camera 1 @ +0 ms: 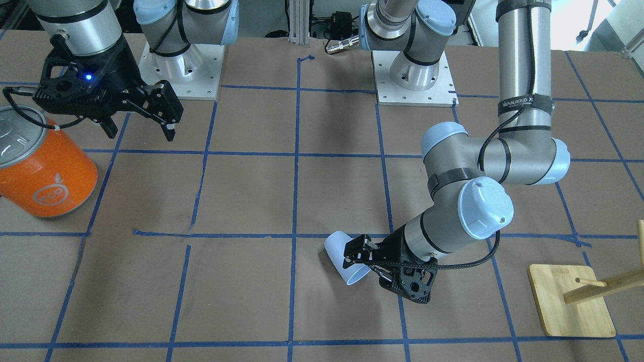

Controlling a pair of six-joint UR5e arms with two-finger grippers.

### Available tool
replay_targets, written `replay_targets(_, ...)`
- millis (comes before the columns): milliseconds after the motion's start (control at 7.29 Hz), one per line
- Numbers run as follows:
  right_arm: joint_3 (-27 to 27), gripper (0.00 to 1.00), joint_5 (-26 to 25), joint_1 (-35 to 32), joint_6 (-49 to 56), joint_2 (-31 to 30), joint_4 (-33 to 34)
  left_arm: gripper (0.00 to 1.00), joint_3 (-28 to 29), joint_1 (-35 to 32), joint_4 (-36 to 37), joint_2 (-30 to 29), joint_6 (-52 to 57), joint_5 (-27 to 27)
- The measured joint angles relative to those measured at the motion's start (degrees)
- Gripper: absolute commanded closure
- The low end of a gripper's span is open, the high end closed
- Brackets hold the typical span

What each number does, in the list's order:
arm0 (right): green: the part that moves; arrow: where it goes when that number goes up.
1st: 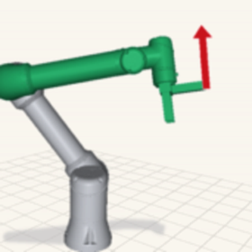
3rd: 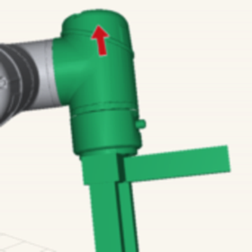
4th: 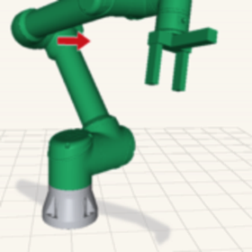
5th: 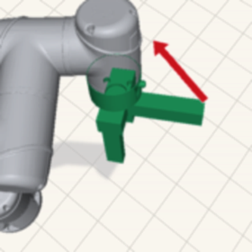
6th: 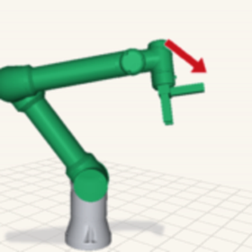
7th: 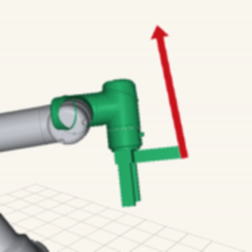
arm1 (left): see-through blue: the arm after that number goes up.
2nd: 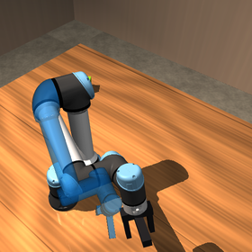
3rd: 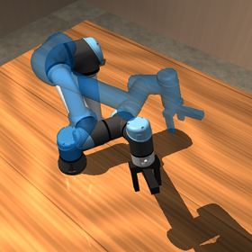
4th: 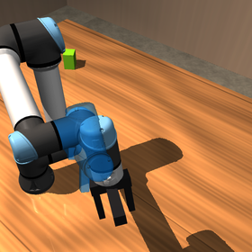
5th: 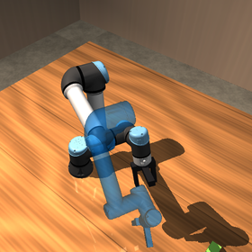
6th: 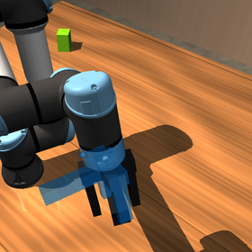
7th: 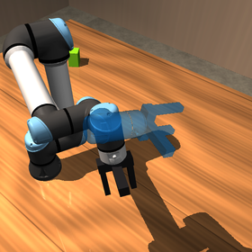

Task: Flip cup
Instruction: 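Rotate the held cup with the left gripper toward standing upright, then lift the upright cup off the table with the left gripper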

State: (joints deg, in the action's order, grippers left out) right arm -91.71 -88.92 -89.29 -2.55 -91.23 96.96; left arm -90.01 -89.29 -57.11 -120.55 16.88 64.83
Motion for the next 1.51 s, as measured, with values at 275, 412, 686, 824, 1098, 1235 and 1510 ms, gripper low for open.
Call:
replay_targets(275, 0.0, 0.00, 0.0, 0.1, 0.0, 0.0, 0.2, 0.02, -2.5, 0.0, -0.8, -0.6, 2.1, -2.9)
replay_targets(412, 0.0, 0.00, -0.1, 0.1, 0.0, 0.0, 0.2, 0.34, -2.9, 0.0, -0.9, -0.8, 2.8, -3.5)
replay_targets(686, -0.2, 0.00, -0.1, 0.1, 0.0, -0.1, 0.5, 1.00, -3.4, -0.1, -1.5, -1.2, 3.0, -3.8)
replay_targets(824, -0.3, 0.00, 0.0, 0.0, 0.0, -0.1, 0.6, 1.00, -3.5, -0.1, -2.5, -1.3, 2.8, -3.8)
replay_targets(1098, -0.3, 0.00, 0.1, 0.0, 0.0, -0.1, 0.7, 1.00, -3.8, -0.1, -3.5, -1.4, -0.7, -3.7)
replay_targets(1235, -0.3, 0.00, 0.1, 0.0, -0.1, -0.1, 0.7, 1.00, -3.7, -0.1, -3.5, -1.2, -3.7, -3.7)
replay_targets(1510, -0.3, 0.00, 0.1, 0.0, 0.0, -0.1, 0.8, 1.00, -3.3, -0.1, -3.5, -0.7, -10.0, -3.3)
